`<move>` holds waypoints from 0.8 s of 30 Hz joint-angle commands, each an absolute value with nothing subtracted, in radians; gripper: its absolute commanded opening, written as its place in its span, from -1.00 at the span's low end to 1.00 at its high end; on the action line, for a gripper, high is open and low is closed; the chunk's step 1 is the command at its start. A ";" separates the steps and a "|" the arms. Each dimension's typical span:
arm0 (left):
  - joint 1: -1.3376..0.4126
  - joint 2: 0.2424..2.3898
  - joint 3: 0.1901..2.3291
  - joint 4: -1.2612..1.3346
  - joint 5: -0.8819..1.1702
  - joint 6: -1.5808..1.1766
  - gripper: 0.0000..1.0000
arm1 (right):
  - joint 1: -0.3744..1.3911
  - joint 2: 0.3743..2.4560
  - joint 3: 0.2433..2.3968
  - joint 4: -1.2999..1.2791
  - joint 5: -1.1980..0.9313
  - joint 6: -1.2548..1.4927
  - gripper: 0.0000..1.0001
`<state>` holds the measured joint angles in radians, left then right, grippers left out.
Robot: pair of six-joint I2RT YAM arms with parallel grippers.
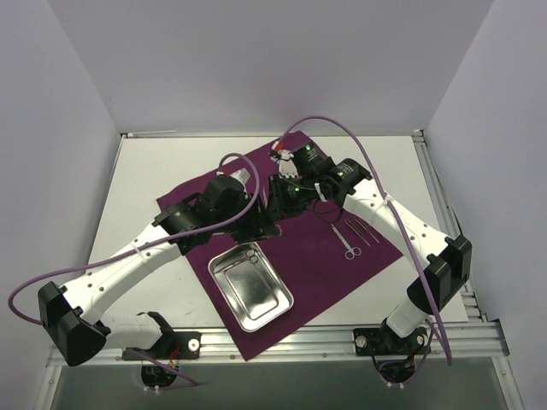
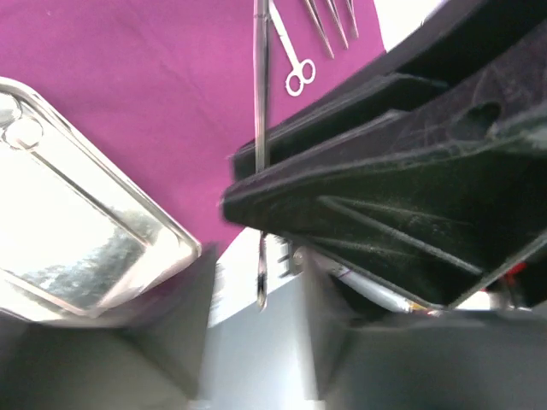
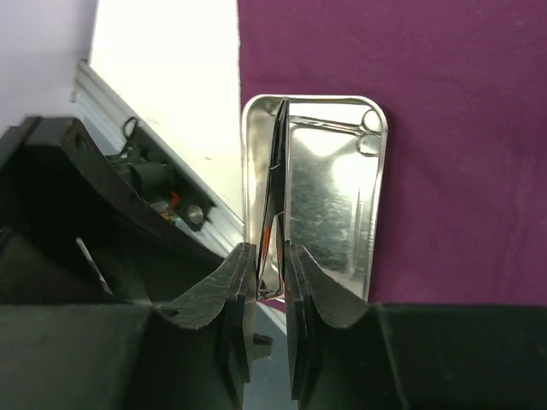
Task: Open and lay out the surgical kit
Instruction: Place the medical item in the surgical kit.
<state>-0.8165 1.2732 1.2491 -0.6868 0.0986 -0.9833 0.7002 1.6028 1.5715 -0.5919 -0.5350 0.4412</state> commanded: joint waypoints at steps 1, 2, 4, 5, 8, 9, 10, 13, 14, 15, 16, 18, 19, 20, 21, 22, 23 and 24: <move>-0.799 1.233 1.227 -0.652 0.121 -0.986 0.14 | 0.698 1.603 1.618 -0.684 -0.412 0.373 -1.00; -0.796 1.214 1.220 -0.656 0.120 -0.976 0.26 | 0.696 1.609 1.626 -0.710 -0.373 0.350 -1.00; -0.773 1.190 1.197 -0.689 0.123 -0.957 0.41 | 0.689 1.617 1.632 -0.781 -0.255 0.290 -1.00; -0.759 1.165 1.192 -0.705 0.126 -0.933 0.42 | 0.680 1.617 1.620 -0.796 -0.230 0.275 -1.00; -0.695 1.114 1.177 -0.773 0.120 -0.887 0.44 | 0.652 1.598 1.551 -0.831 -0.151 0.187 -1.00; -0.674 1.105 1.174 -0.793 0.129 -0.874 0.44 | 0.649 1.592 1.527 -0.839 -0.121 0.137 -1.00; -0.619 1.098 1.169 -0.799 0.141 -0.862 0.44 | 0.644 1.589 1.500 -0.847 -0.097 0.114 -1.00; -0.530 1.109 1.167 -0.807 0.222 -0.795 0.44 | 0.605 1.557 1.359 -0.809 -0.025 0.077 -1.00; -0.479 1.136 1.180 -0.810 0.245 -0.748 0.41 | 0.591 1.542 1.336 -0.789 -0.032 0.058 -1.00; -0.460 1.149 1.189 -0.821 0.261 -0.724 0.40 | 0.583 1.531 1.298 -0.747 -0.079 0.034 -1.00; -0.447 1.164 1.201 -0.827 0.279 -0.701 0.40 | 0.581 1.526 1.293 -0.741 -0.065 0.011 -1.00; -0.413 1.203 1.233 -0.837 0.296 -0.641 0.39 | 0.575 1.554 1.289 -0.735 -0.043 -0.027 -1.00; -0.405 1.215 1.242 -0.839 0.310 -0.628 0.38 | 0.568 1.566 1.281 -0.732 -0.049 -0.041 -1.00; -0.394 1.235 1.247 -0.841 0.319 -0.608 0.38 | 0.554 1.586 1.278 -0.729 -0.046 -0.058 -1.00; -0.371 1.242 1.250 -0.828 0.334 -0.601 0.38 | 0.552 1.618 1.272 -0.718 -0.029 -0.063 -1.00; -0.359 1.249 1.250 -0.819 0.351 -0.595 0.38 | 0.551 1.634 1.250 -0.707 -0.026 -0.067 -1.00; -0.345 1.261 1.249 -0.813 0.382 -0.586 0.38 | 0.551 1.647 1.238 -0.680 -0.026 -0.071 -1.00; -0.321 1.265 1.246 -0.804 0.394 -0.583 0.38 | 0.546 1.667 1.224 -0.666 -0.029 -0.071 -1.00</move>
